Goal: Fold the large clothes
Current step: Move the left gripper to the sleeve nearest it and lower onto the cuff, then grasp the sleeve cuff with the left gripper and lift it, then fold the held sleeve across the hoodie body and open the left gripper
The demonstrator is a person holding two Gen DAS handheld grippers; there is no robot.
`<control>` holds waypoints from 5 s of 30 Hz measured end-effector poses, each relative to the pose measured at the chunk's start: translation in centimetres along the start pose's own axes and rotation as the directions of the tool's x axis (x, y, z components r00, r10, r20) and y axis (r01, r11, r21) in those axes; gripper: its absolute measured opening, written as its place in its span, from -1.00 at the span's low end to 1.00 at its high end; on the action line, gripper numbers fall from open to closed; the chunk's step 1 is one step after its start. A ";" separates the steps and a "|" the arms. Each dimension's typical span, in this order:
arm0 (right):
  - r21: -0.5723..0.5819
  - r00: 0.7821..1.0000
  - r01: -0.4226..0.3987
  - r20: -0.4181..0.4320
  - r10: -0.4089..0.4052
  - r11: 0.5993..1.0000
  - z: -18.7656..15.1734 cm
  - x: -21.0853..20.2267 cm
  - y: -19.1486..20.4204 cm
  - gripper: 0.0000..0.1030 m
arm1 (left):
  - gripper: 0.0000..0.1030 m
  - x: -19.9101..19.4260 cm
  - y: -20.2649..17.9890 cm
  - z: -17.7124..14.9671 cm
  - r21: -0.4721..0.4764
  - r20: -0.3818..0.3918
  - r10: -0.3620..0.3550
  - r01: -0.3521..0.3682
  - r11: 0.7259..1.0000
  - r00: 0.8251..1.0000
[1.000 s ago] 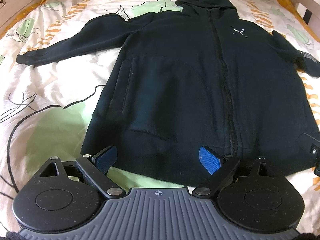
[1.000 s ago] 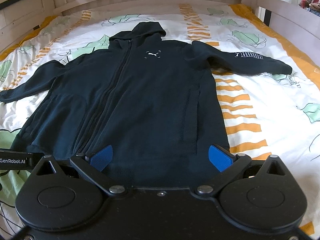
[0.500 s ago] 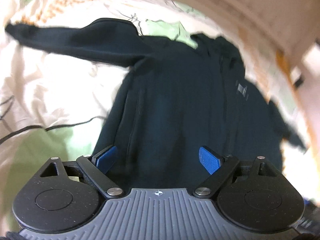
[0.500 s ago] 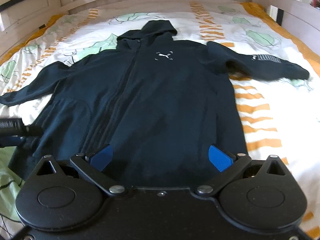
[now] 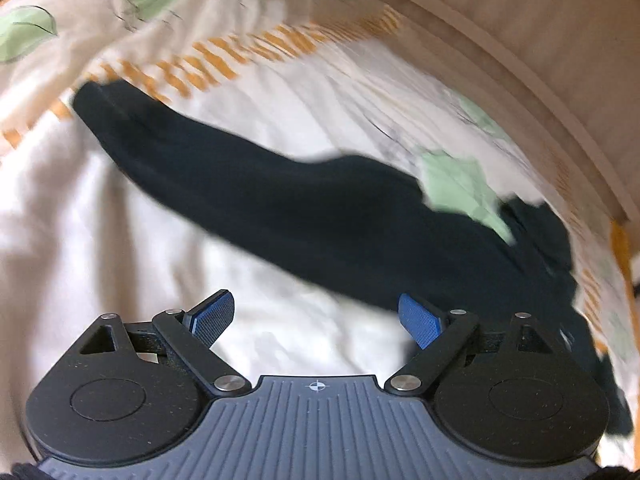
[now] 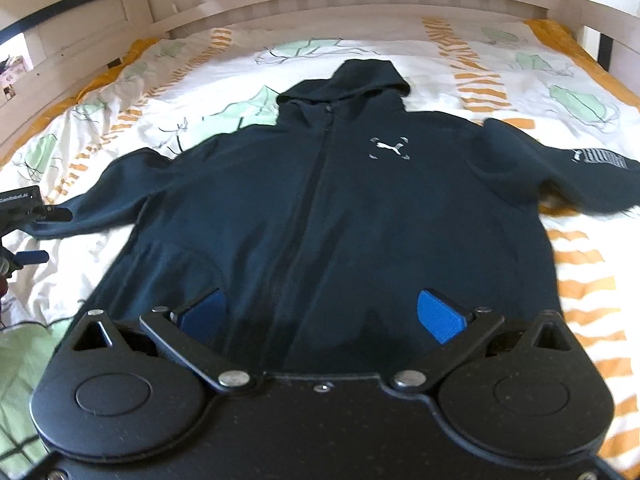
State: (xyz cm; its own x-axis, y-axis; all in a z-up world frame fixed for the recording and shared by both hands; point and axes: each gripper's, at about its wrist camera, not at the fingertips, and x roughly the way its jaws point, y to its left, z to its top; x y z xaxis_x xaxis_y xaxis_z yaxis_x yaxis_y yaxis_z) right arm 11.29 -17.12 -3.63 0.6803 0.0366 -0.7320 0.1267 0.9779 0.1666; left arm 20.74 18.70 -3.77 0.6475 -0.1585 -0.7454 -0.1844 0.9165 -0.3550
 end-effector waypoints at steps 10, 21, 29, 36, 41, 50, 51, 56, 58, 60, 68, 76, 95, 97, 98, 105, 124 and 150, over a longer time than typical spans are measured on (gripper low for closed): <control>-0.047 0.999 -0.032 -0.006 0.032 0.998 1.7 2.3 2.6 0.98 | 0.74 4.5 6.9 6.7 -0.100 0.016 0.139 -0.137 0.986 0.990; -0.069 0.998 -0.051 -0.052 0.048 0.996 1.8 4.3 4.6 0.98 | 0.72 7.7 9.2 8.3 -0.048 0.055 0.144 -0.142 0.989 0.988; -0.067 0.996 -0.049 -0.073 0.045 0.997 1.3 5.1 5.0 0.98 | -0.73 6.4 9.9 9.1 -0.058 0.154 0.160 -0.152 0.987 0.975; -0.087 0.999 -0.037 -0.031 0.035 0.996 2.7 6.7 5.7 0.98 | -0.78 1.4 7.0 11.2 0.031 0.315 0.062 -0.076 0.997 0.947; -0.121 0.996 -0.064 0.054 0.071 0.991 6.0 9.7 8.1 0.98 | -0.78 -1.7 4.1 12.8 0.104 0.373 -0.044 0.005 0.995 0.927; -0.178 0.998 -0.043 0.033 0.050 0.983 10.1 19.2 14.0 0.98 | -0.78 -2.6 1.0 13.0 0.175 0.397 -0.165 0.102 0.979 0.903; -0.187 0.999 -0.036 0.008 0.038 0.982 9.9 20.0 14.5 0.98 | -0.78 -2.7 1.0 12.9 0.186 0.400 -0.177 0.109 0.976 0.899; -0.333 0.999 0.017 -0.031 -0.029 0.943 8.0 23.2 16.9 1.00 | -0.78 -3.4 -1.3 12.6 0.249 0.392 -0.240 0.148 0.957 0.888; -0.319 0.999 0.002 -0.047 -0.018 0.948 8.3 23.2 16.7 0.99 | -0.78 -3.9 -2.6 12.3 0.276 0.388 -0.270 0.168 0.946 0.881; -0.286 0.999 -0.024 -0.046 0.011 0.958 8.7 22.2 15.7 0.94 | -0.78 -4.5 -4.1 12.0 0.308 0.381 -0.306 0.192 0.932 0.873; -0.107 0.998 -0.058 0.028 0.061 0.993 8.4 14.6 7.9 0.96 | -0.78 -5.5 -13.0 9.9 0.467 0.291 -0.482 0.317 0.825 0.826; 0.067 0.999 -0.015 0.035 0.013 0.998 4.5 7.9 -1.2 0.97 | -0.77 -0.3 -22.1 3.7 0.551 0.110 -0.571 0.428 0.716 0.813; 0.192 0.997 0.070 0.003 -0.072 0.979 0.3 5.8 -8.2 0.98 | -0.45 9.8 -26.9 -8.5 0.629 -0.139 -0.443 0.424 0.652 0.886; 0.181 0.997 0.077 -0.002 -0.077 0.980 0.3 6.0 -8.0 0.98 | -0.37 10.0 -27.3 -8.7 0.636 -0.132 -0.436 0.413 0.652 0.890; 0.177 0.997 0.078 -0.004 -0.079 0.981 0.2 6.0 -7.9 0.98 | -0.34 10.2 -27.3 -8.7 0.630 -0.132 -0.434 0.414 0.657 0.891; 0.165 0.997 0.080 -0.012 -0.079 0.983 -0.1 5.6 -7.8 0.98 | 0.72 11.7 -28.9 -8.9 0.542 -0.277 -0.535 0.589 0.599 0.798; 0.193 0.998 0.054 0.022 -0.060 0.980 1.2 6.1 -9.0 0.98 | 0.85 14.9 -16.9 -5.7 0.518 -0.045 -0.249 0.236 0.822 0.967; 0.058 0.980 0.011 0.198 -0.022 0.998 9.8 8.8 -9.8 -0.66 | 0.88 13.5 -16.5 -5.0 0.481 0.095 -0.225 0.154 0.863 0.970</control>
State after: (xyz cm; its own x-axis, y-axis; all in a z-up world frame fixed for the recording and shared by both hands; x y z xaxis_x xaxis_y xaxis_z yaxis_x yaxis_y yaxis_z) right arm 23.08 -28.38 -5.24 0.8068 -0.0268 -0.5902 0.1758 0.9646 0.1964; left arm 28.79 -0.43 -10.75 0.7398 -0.3253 -0.5890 0.2956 0.9435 -0.1498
